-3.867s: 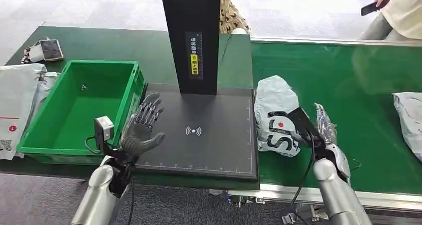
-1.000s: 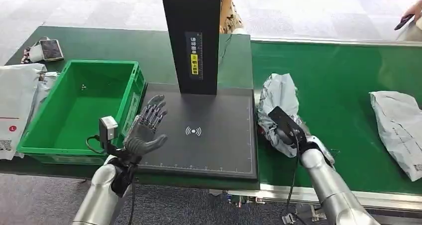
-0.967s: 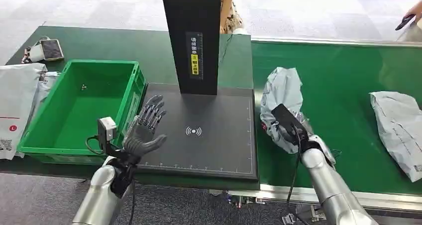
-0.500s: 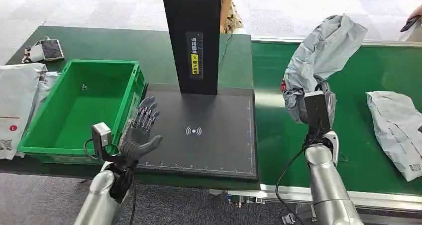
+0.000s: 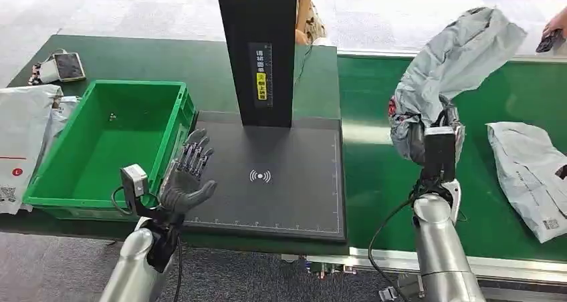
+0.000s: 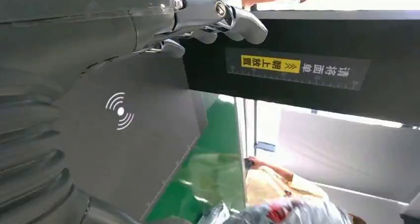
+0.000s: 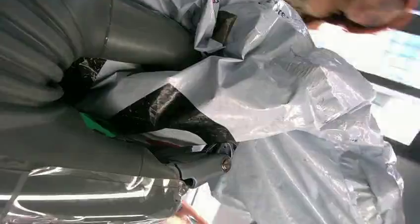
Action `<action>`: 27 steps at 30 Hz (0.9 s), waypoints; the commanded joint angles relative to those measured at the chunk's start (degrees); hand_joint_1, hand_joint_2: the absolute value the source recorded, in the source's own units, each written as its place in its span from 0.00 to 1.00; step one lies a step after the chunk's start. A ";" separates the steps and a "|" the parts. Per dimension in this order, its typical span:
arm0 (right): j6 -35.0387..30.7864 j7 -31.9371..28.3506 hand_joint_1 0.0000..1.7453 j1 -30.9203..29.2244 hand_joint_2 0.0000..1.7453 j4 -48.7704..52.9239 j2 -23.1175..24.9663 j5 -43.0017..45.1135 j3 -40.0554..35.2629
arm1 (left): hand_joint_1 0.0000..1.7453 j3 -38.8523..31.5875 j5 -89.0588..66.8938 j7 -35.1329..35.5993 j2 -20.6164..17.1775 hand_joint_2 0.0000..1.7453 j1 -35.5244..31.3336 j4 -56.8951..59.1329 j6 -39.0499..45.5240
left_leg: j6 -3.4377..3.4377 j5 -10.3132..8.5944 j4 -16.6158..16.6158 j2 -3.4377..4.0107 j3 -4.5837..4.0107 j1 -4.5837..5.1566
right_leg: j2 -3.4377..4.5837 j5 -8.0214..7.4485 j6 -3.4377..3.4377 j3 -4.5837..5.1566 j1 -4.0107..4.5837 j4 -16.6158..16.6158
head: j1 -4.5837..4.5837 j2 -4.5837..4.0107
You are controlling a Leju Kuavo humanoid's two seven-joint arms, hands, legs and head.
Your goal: Moved the parcel from conveyor to table for the left to box.
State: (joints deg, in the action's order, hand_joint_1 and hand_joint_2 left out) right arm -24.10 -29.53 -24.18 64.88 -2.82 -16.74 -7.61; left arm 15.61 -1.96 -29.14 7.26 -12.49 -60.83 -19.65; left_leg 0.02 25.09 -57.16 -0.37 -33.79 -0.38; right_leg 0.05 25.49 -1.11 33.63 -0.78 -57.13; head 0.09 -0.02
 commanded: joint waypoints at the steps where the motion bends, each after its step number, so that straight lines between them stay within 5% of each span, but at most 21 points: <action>1: 17.98 1.68 1.00 -5.09 1.00 -2.78 -3.88 -17.42 -22.62 | 0.00 -0.48 2.30 -4.14 -2.89 1.00 -4.14 5.18 1.24 | 0.02 0.04 0.08 0.32 0.22 0.00 | 0.29 -0.04 0.08 -0.11 0.01 0.06 | -0.02 0.00; 4: 27.24 1.80 1.00 -9.93 1.00 -10.07 -3.08 -22.37 -34.46 | 0.00 -1.62 1.48 -4.25 -1.95 1.00 -3.20 4.11 2.03 | 0.04 0.04 0.09 0.46 0.21 0.00 | 0.45 -0.08 0.08 -0.07 0.02 0.03 | -0.02 0.00; 5: 37.22 2.12 1.00 -13.66 1.00 -14.71 -2.47 -23.96 -42.65 | 0.00 -1.81 1.07 -3.96 -1.93 1.00 -3.28 3.89 2.32 | 0.06 0.04 0.13 0.53 0.28 -0.01 | 0.52 -0.10 0.12 -0.10 0.05 0.06 | -0.02 0.00; 18: 43.11 11.47 1.00 -18.64 1.00 -28.69 -0.54 -23.53 -55.97 | 0.00 -3.98 1.71 0.85 0.48 1.00 -7.59 3.95 2.63 | 0.05 -0.05 0.00 -0.04 0.05 -0.11 | -0.07 0.00 0.06 -0.09 0.07 0.01 | -0.04 0.00; 27: 44.74 16.42 1.00 -19.68 1.00 -33.34 -1.58 -25.52 -59.63 | 0.00 -3.40 1.56 0.98 0.23 1.00 -6.62 3.42 3.23 | 0.10 -0.05 0.11 -0.13 0.91 -0.10 | -0.14 0.03 0.11 -0.86 0.09 0.15 | -0.04 0.00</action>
State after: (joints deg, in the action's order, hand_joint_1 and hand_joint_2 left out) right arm 19.04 -16.61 -43.93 41.29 -3.63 -40.92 -60.09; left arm 12.57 -0.09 -28.55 7.54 -17.24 -60.39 -16.57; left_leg 0.13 25.17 -57.12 -0.30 -32.90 -0.47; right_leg 0.12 25.60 -1.01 32.86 -0.71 -57.08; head 0.04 -0.02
